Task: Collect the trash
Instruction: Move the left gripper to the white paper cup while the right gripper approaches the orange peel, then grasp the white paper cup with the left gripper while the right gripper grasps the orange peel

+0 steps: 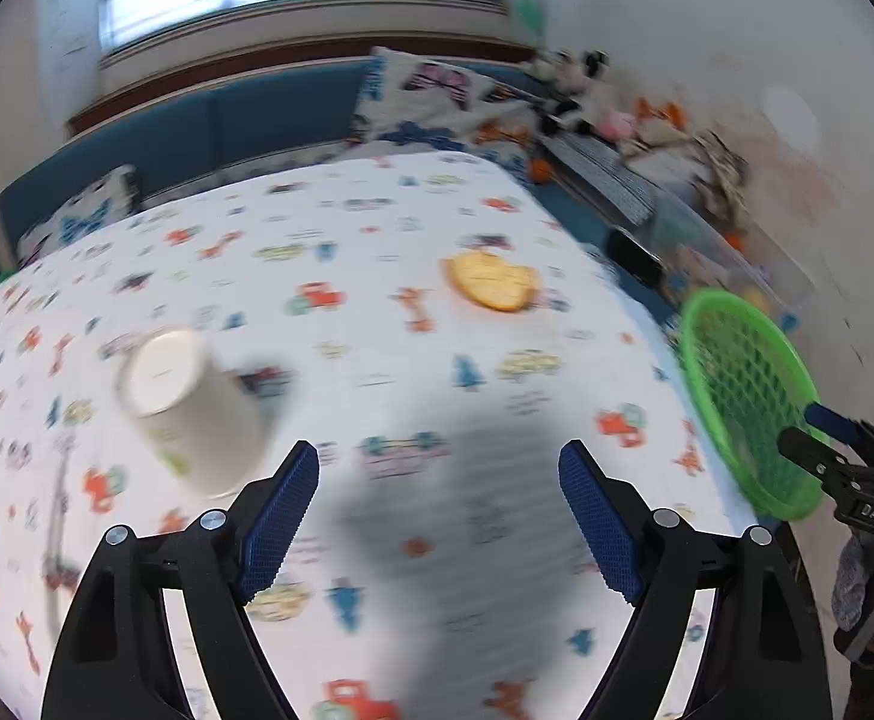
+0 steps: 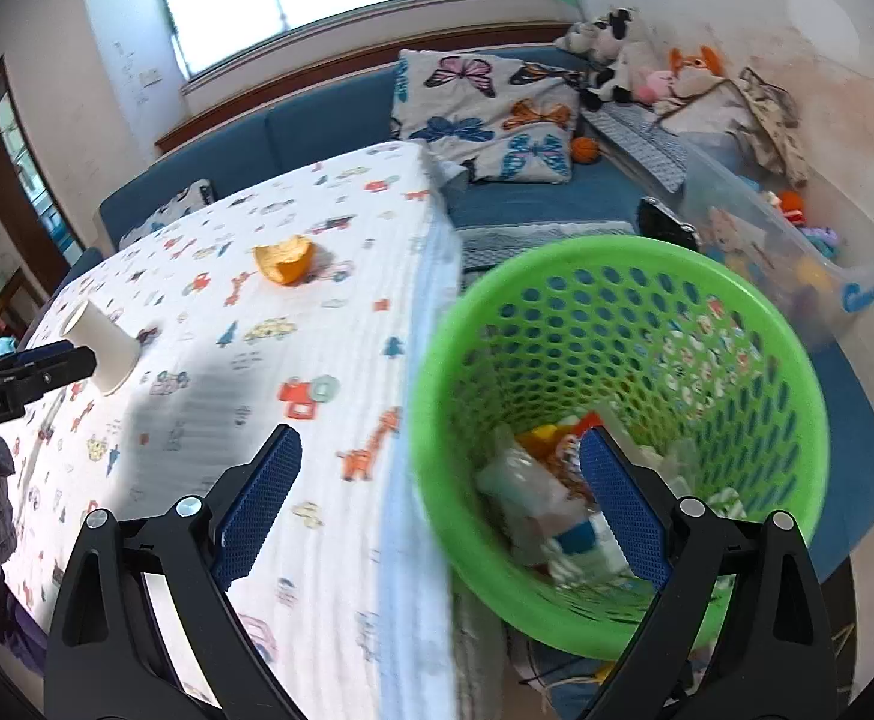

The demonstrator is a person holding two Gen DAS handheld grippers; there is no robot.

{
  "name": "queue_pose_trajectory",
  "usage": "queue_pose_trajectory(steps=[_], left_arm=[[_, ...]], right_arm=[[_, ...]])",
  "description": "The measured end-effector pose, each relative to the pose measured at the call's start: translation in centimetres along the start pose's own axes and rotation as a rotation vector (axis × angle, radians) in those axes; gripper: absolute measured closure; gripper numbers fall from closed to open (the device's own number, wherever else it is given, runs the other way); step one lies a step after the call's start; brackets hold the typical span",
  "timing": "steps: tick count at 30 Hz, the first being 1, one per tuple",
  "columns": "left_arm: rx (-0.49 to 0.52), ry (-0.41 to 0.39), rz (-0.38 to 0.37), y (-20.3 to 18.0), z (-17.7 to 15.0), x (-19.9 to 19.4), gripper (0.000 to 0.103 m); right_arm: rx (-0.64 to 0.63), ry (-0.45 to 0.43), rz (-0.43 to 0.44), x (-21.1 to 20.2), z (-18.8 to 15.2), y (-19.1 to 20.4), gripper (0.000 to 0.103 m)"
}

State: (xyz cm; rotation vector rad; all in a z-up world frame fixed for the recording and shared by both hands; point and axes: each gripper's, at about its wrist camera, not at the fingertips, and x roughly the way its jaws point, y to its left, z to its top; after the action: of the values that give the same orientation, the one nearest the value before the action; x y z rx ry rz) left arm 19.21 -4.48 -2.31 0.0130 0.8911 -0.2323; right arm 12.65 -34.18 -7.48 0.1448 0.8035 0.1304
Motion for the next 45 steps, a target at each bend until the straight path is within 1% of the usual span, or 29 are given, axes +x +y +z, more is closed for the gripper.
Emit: queue_pose_trajectory(steps=[7,8,11,14,16,22,25,29,37,41,43,45], left_arm=[[-0.112,-0.046,0.139,5.9,-1.1,-1.1,0.018],[-0.12,-0.044,0.146,6.5,-1.2,-1.0,0.016],[-0.132,-0.038,0.193,8.6,-1.3,-0.3,0.016],[-0.129,-0.035,0.213,9.8,-1.2,0.9,0.015],[-0.134,-0.03,0.212,10.4,-1.0,1.8,0.015],[-0.147,-0.038,0.142,11.8,-0.3,4.1,0.015],[-0.147,-0.032,0.146,12.0,0.1,4.9,0.015],[-0.143,-0.049,0.129,12.1,0.5,5.5,0.015],[-0.133,-0.071,0.121,12.3,0.6,6.2,0.016],[-0.129,-0.074,0.11,12.5,0.6,6.3,0.022],[-0.126,-0.077,0.106,12.5,0.5,6.4,0.024],[-0.124,-0.08,0.099,12.6,0.5,6.4,0.024]], right_arm=[[-0.064,0.02,0.03,1.5,0.8,3.0,0.01],[-0.072,0.023,0.033,1.8,0.9,3.4,0.01],[-0.098,0.036,0.042,2.7,1.5,4.5,0.01],[-0.116,0.047,0.055,3.6,2.0,5.3,0.01],[-0.124,0.058,0.06,4.3,2.4,5.9,0.01],[-0.16,0.086,0.076,6.5,3.5,7.3,0.01],[-0.18,0.095,0.075,7.8,4.2,8.1,0.01],[-0.203,0.099,0.076,9.6,5.5,9.1,0.01],[-0.228,0.111,0.074,13.7,8.2,11.0,0.016],[-0.225,0.124,0.06,15.8,9.1,11.8,0.021],[-0.221,0.134,0.057,16.9,9.4,12.0,0.022],[-0.221,0.136,0.042,17.8,9.8,12.2,0.024]])
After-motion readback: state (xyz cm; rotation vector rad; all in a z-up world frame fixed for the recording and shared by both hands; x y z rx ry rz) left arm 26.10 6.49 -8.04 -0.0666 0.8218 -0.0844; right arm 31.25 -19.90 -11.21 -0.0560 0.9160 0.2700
